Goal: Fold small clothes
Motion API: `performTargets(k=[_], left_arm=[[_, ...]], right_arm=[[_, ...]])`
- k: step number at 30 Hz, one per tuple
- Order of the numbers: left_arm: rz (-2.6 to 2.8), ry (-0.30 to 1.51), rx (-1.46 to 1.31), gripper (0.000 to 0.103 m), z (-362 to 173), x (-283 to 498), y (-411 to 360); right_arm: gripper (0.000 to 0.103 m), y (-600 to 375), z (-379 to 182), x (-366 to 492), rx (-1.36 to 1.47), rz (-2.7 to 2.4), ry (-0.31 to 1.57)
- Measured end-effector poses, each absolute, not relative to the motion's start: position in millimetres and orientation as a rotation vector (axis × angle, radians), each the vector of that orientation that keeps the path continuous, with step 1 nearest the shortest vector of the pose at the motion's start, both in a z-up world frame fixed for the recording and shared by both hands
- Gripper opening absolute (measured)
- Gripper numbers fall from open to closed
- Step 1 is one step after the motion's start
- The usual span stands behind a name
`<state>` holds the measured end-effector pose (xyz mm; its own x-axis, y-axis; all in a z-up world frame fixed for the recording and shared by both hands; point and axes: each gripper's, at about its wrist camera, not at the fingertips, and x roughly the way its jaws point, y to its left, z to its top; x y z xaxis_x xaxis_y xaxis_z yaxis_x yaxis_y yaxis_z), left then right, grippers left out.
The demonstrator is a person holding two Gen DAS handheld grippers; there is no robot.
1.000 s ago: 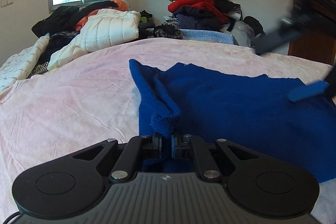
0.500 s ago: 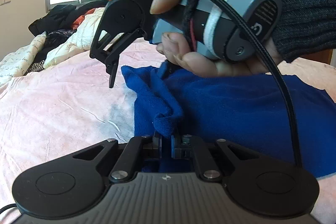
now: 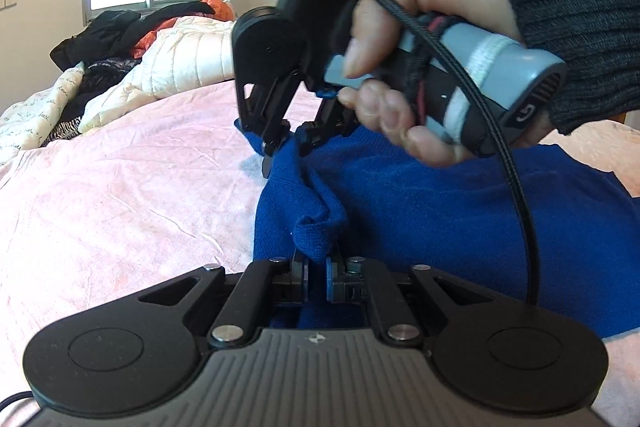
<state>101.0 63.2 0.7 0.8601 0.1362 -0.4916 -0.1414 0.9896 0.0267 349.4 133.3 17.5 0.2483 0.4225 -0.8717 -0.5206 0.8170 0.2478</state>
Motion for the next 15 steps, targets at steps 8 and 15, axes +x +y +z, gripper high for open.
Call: performTargets(k=[8,15], left_arm=[[0.08,0.496,-0.022,0.007,14,98,46],[0.005,0.488,0.001,0.007,18,101,12]], right_arm=[[0.013,80,31,354,0.028,0.668,1.121],[0.013,20,45,356,0.126,0.653,1.088]])
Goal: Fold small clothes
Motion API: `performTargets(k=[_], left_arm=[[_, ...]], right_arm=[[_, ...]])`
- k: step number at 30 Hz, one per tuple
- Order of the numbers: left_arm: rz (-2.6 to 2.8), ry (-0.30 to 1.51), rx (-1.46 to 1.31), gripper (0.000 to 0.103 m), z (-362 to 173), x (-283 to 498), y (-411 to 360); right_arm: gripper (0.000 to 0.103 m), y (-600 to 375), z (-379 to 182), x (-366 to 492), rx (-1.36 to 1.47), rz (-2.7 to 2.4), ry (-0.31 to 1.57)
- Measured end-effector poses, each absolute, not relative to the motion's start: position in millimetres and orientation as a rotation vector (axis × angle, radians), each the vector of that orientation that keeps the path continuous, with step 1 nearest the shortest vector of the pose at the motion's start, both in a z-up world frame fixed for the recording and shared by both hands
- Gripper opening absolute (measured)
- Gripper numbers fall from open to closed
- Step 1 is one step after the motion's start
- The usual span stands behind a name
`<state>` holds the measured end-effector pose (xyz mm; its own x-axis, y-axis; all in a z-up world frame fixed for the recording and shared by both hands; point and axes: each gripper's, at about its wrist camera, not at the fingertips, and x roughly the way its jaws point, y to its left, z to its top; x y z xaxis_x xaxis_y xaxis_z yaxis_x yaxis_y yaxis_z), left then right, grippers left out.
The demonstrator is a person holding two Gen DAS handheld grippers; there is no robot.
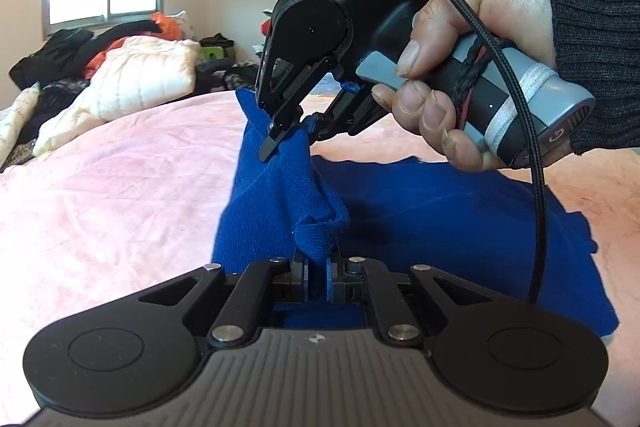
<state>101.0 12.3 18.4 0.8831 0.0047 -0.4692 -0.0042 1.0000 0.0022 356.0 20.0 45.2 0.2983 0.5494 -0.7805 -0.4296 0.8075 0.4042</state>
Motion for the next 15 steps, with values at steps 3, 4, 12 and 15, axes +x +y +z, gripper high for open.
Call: performTargets(k=[3,4,12,15], left_arm=[[-0.024,0.486,0.008,0.007,21,102,-1],[-0.035,0.483,0.011,0.007,22,102,-5],[-0.125,0.496,0.039,0.008,25,101,-38],[-0.163,0.504,0.051,0.008,23,100,-55]], right_arm=[[0.014,-4,49,358,0.16,0.633,1.075],[0.014,-12,49,359,0.169,0.627,1.071],[0.014,-77,45,355,0.268,0.589,1.044],[0.014,-105,40,350,0.3,0.576,1.036]])
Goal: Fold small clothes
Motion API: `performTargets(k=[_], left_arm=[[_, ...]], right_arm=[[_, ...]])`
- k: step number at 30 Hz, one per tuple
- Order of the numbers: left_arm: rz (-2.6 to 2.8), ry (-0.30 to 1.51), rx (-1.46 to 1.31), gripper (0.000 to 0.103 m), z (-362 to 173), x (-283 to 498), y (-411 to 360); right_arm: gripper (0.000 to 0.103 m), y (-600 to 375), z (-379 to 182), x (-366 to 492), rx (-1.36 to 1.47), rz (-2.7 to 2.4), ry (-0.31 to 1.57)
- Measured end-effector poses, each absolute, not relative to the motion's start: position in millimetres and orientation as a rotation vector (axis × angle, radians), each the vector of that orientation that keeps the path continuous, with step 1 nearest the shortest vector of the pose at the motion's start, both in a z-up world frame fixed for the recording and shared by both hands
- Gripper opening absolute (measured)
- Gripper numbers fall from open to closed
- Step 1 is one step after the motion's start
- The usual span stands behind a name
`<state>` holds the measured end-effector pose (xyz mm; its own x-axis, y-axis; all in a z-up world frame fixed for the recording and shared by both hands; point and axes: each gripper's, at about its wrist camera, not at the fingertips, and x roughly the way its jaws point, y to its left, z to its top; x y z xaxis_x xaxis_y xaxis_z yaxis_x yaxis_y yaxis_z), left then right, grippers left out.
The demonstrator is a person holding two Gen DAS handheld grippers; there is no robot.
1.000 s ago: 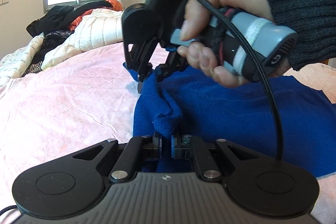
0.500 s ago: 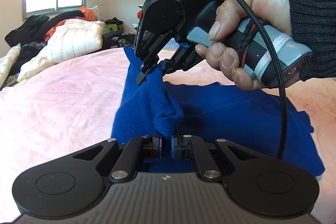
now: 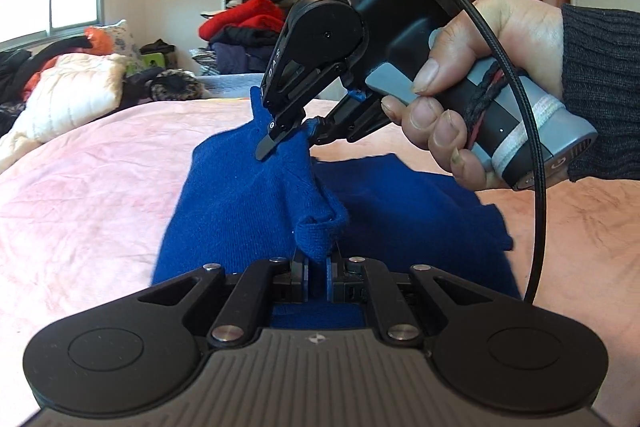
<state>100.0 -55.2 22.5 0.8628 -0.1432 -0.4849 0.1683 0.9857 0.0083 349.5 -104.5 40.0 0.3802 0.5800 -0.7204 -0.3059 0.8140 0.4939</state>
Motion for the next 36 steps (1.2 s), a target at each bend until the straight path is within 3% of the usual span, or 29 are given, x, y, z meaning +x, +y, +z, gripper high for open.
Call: performTargets(k=[25,28,30,32,36], left_arm=[[-0.316,0.562,0.109,0.008,7,109,-142],[-0.311,0.567,0.089,0.008,9,109,-139],[-0.31,0.56,0.079,0.008,12,108,-136],[-0.313,0.551,0.079,0.008,15,107,-134],[-0.317,0.548,0.086,0.008,14,105,-135]], right_arm=[[0.013,-259,-3,318,0.507,0.42,0.995],[0.022,-272,-10,319,0.668,0.463,1.019],[0.044,-276,-13,322,0.716,0.459,1.03],[0.051,-273,-14,325,0.715,0.448,1.042],[0.052,-261,-20,332,0.7,0.45,1.074]])
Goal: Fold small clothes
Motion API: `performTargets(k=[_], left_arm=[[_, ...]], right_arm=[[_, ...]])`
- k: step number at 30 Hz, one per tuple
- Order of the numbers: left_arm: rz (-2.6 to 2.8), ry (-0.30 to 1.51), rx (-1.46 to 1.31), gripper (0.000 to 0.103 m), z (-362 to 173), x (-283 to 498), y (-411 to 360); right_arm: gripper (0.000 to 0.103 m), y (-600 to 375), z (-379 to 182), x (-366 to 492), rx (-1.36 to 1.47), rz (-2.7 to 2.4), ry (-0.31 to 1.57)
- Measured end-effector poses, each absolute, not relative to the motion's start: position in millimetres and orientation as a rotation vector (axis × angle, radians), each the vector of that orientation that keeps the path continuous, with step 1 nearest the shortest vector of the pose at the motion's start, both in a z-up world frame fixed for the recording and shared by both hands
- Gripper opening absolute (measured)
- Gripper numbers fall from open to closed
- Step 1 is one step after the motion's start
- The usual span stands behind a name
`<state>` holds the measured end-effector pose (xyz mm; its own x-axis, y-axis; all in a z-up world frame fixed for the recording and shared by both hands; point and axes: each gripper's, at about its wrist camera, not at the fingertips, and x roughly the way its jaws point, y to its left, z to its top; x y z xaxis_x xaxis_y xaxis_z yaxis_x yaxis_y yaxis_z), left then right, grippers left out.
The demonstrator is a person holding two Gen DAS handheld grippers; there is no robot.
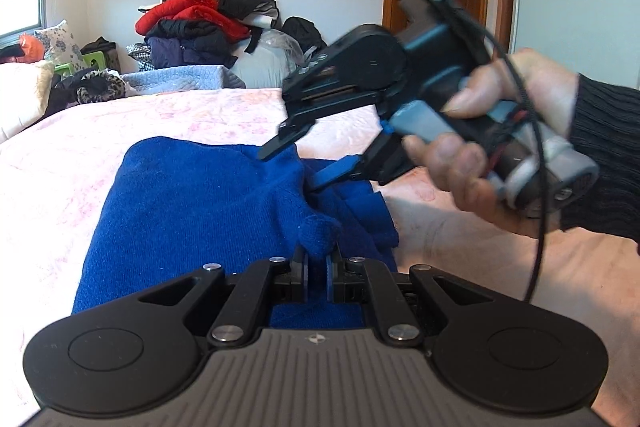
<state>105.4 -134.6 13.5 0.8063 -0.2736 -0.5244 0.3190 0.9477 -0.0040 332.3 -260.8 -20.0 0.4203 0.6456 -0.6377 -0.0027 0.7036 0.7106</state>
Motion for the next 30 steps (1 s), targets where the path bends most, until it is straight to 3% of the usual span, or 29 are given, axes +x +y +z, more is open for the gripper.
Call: performTargets(k=[4,6,7,8,9,17,23,28,30], left_arm=[[-0.32,0.556,0.11,0.008,9,103,-136],[-0.321,0.561,0.121,0.008,5,103,-137],[-0.32,0.565,0.123,0.008,4,102,-137],[-0.32,0.568,0.123,0.008,3,102,-136],[-0.322,0.569,0.124,0.008,2,102,-136],[-0.371,0.545,0.127,0.008,7,91,-136],[-0.368,0.618,0.146,0.008,-13,98,-146],[-0.385,0.599,0.122,0.008,-5,102,-135],[-0.375,0.602,0.099,0.009,-3,103,-130]], right_arm=[[0.051,-246,-25,344,0.679,0.441,1.077],[0.044,-240,-27,349,0.645,0.42,1.054],[0.038,-238,-29,352,0.638,0.415,1.055],[0.016,-236,-31,352,0.628,0.413,1.048],[0.009,-234,-30,350,0.597,0.419,1.034],[0.008,-263,-5,320,0.599,0.45,0.881],[0.008,-277,-40,317,0.616,0.375,0.94],[0.038,-282,-43,312,0.709,0.358,0.928],[0.039,-286,-30,304,0.705,0.305,0.874]])
